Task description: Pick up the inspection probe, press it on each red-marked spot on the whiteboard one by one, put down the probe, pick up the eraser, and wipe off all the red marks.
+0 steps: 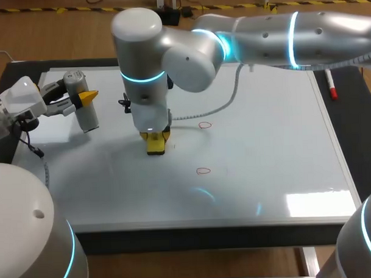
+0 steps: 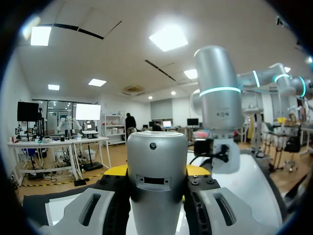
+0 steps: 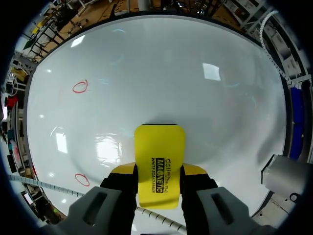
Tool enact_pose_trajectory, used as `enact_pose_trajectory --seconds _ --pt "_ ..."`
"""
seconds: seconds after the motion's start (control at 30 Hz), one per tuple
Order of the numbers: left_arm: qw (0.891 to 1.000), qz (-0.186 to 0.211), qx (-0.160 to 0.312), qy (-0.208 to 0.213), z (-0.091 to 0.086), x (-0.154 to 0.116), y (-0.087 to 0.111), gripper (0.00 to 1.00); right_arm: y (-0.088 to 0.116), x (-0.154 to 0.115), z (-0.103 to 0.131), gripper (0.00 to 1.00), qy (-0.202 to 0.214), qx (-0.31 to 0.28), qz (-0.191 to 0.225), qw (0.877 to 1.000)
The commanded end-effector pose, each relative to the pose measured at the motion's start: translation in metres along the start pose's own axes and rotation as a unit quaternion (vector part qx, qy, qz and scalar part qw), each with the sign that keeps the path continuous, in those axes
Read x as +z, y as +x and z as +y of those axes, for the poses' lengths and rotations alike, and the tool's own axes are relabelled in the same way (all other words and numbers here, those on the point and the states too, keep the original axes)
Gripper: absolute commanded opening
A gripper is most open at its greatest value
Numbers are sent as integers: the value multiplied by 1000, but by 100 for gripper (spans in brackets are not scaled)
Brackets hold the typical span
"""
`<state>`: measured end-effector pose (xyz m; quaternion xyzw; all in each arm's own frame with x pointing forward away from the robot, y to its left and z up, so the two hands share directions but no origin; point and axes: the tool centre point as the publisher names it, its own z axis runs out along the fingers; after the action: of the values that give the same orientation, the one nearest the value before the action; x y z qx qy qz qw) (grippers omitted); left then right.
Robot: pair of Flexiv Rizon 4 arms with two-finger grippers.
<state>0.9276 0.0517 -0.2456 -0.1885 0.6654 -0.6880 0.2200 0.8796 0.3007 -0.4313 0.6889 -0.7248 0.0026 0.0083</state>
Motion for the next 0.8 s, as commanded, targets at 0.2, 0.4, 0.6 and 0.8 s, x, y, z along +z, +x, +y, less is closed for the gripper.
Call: enact_pose_trajectory --seconds 0.2,0.4,0.6,0.8 --pt "1000 -1 0 0 -1 0 0 0 33 -2 -5 0 12 17 -1 1000" --pt "1000 -1 0 0 -1 0 0 0 43 -4 -8 0 16 26 3 1000" --pt "1000 -1 0 0 -1 0 0 0 47 -15 -9 0 17 20 2 1000" --pt "1000 -1 0 0 -1 0 0 0 64 -41 -25 0 9 14 -7 1000"
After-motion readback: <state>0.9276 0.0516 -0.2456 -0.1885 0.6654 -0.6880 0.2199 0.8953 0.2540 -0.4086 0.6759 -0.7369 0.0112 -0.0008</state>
